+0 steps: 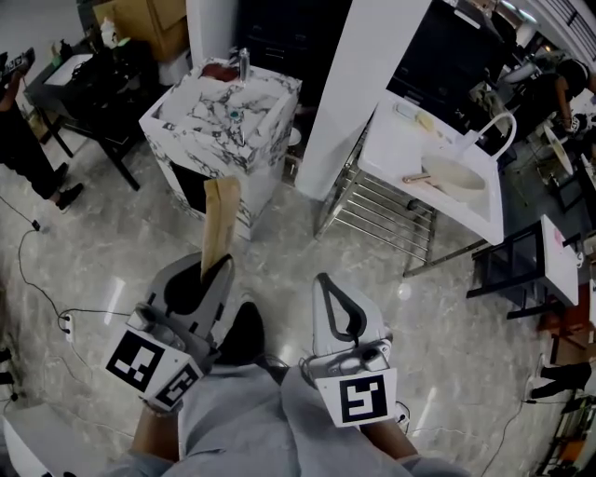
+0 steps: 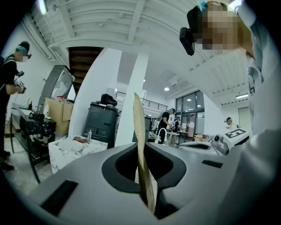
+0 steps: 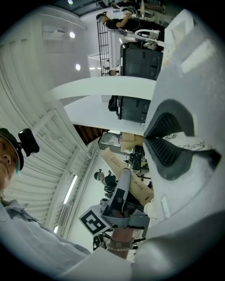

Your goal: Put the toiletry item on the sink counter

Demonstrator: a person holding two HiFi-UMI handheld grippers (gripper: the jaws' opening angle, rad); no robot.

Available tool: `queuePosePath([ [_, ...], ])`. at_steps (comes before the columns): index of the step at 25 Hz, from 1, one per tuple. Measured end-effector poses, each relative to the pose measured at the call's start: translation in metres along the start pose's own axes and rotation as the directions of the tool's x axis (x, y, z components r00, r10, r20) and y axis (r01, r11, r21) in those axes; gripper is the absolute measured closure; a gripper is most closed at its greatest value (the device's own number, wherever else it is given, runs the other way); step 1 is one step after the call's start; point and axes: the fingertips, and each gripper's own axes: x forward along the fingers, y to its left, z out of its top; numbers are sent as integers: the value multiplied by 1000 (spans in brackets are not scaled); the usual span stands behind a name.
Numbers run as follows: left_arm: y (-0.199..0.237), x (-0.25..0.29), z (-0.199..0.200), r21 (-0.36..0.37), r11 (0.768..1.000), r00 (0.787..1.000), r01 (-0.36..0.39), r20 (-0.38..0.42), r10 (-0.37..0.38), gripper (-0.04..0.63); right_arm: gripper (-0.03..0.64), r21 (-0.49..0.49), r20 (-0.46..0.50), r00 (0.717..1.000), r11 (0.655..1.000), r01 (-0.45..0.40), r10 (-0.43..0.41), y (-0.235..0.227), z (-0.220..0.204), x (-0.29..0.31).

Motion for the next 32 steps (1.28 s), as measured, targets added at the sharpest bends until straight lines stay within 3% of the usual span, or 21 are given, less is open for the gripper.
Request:
queuePosePath([
  [9,49,63,14,4,999,999,45,-10,-45,558,620,-9,-18,1000,1000,17,-17,-29,0,76],
  [32,209,178,37,1,1000,1000,20,-11,-20,558,620,-28,-39,999,1000,5,-6,-72,-4,264],
])
